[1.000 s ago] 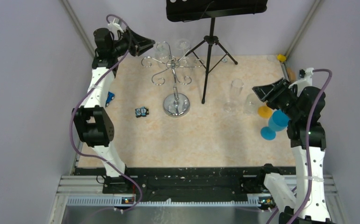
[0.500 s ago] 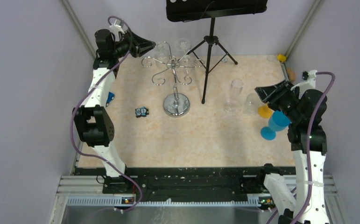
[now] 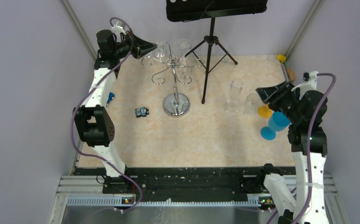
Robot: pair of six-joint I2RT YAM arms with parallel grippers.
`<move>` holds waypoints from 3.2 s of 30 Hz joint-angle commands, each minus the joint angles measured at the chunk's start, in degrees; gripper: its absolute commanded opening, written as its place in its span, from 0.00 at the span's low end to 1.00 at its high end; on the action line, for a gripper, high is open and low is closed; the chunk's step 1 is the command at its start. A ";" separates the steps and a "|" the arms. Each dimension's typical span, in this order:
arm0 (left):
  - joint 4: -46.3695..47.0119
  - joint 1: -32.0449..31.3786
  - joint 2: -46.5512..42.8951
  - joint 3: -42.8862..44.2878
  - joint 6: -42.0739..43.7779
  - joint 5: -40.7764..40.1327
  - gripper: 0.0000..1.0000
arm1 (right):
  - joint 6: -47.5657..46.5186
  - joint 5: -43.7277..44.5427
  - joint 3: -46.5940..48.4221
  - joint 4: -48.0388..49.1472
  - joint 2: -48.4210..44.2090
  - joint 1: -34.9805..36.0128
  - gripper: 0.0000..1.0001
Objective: Take the wine glass off the wine glass rack
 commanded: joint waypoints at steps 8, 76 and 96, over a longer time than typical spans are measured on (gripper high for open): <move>15.70 -0.29 -5.00 -2.97 -11.01 -2.05 0.00 | 0.60 0.52 0.96 0.99 -1.60 0.66 0.40; -7.16 3.99 -1.73 6.06 15.94 13.78 0.00 | 1.06 0.67 -0.87 2.32 -1.87 0.66 0.40; -5.08 13.62 -18.78 -2.48 10.33 0.46 0.00 | 0.85 -10.65 -5.26 9.23 -4.48 0.70 0.73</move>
